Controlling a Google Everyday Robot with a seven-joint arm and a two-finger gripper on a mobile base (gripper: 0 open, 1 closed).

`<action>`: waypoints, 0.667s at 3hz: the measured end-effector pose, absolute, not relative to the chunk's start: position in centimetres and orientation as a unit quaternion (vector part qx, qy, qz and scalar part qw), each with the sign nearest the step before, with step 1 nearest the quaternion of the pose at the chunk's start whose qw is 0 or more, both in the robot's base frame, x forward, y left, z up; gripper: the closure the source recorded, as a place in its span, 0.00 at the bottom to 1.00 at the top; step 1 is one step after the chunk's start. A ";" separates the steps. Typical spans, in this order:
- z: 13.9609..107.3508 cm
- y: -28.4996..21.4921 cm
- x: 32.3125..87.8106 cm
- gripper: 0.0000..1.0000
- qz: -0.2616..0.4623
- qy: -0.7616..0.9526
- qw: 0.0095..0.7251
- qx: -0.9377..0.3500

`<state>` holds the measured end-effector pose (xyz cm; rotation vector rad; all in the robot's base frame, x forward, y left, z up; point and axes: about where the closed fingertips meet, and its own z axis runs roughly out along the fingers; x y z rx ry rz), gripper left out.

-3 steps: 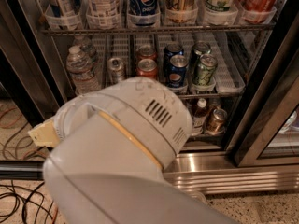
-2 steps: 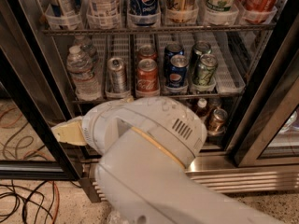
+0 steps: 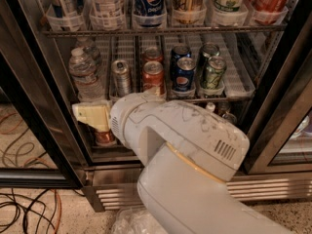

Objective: Pick water bottle from middle shelf of fridge

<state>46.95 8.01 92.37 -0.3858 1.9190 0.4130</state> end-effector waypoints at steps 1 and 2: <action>96.0 10.6 46.1 0.00 0.165 0.791 0.573 -0.139; 96.0 10.6 46.1 0.00 0.165 0.791 0.573 -0.139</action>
Offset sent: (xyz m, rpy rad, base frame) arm -0.0028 0.0131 0.0293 0.0226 -0.0487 -0.0324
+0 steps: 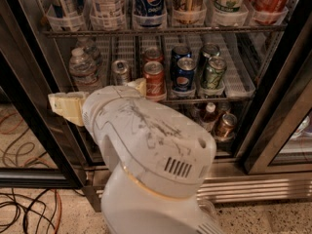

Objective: Pick water bottle from middle shelf of fridge

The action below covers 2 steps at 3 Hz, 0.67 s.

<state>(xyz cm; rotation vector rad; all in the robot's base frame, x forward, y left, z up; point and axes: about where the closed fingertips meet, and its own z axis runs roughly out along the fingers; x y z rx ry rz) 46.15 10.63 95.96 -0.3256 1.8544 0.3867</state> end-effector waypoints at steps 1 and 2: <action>95.5 10.0 46.4 0.00 0.157 0.799 0.568 -0.119; 95.2 8.6 47.0 0.00 0.135 0.803 0.572 -0.099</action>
Offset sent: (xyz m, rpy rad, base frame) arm 0.0932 -0.0214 -0.0706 0.0646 0.0275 -0.2241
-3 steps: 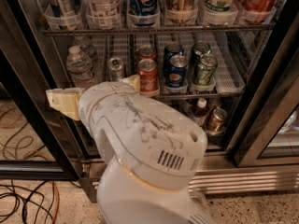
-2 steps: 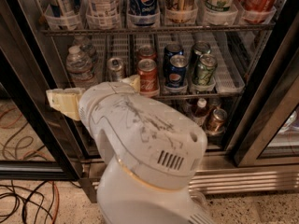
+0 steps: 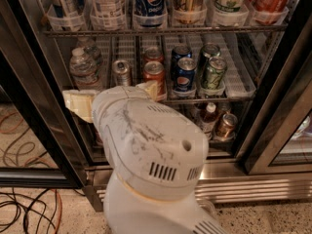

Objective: Pick water bottle from middle shelf of fridge

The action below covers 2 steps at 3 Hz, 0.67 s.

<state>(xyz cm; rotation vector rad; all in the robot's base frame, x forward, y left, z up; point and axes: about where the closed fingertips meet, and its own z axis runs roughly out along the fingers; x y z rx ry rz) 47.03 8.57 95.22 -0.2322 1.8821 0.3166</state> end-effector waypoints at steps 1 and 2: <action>93.8 8.5 48.1 0.00 0.114 0.801 0.575 -0.119; 90.3 7.5 51.2 0.00 0.100 0.803 0.572 -0.132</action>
Offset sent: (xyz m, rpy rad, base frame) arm 0.1301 0.0686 -0.1148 0.1105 -0.0434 -0.0021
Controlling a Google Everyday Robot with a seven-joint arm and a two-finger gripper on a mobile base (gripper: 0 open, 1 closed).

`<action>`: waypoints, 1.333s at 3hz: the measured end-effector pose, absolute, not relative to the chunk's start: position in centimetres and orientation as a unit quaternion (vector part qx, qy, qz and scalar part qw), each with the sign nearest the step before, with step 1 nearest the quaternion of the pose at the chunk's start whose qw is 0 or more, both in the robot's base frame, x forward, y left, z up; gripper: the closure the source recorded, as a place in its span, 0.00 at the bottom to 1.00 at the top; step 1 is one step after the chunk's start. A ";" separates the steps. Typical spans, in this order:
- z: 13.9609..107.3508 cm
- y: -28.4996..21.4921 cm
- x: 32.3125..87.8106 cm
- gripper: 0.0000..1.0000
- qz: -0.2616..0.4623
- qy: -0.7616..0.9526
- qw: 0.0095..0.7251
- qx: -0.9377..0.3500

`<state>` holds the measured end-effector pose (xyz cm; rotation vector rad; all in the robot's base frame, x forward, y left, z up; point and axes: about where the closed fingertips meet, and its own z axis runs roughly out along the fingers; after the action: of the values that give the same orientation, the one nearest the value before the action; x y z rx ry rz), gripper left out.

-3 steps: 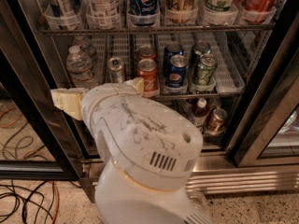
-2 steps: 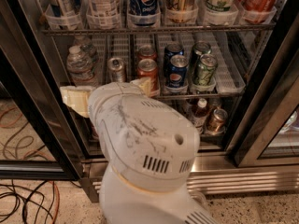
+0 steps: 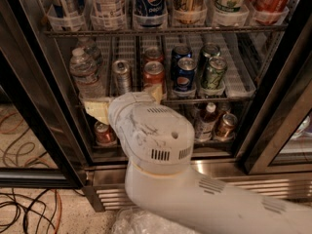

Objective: Pick water bottle from middle shelf of fridge

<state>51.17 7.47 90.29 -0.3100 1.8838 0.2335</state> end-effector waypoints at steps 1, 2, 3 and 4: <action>86.3 7.5 55.4 0.00 0.085 0.803 0.573 -0.136; 84.2 12.0 57.7 0.00 0.072 0.788 0.591 -0.160; 86.9 19.3 56.5 0.00 0.061 0.742 0.639 -0.192; 87.6 20.0 55.9 0.00 0.059 0.732 0.650 -0.197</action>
Offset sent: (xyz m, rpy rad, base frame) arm 0.0995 0.1196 -0.0588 0.2381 -0.1207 -0.0964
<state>55.95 20.00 87.59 -0.4484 1.6627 0.1349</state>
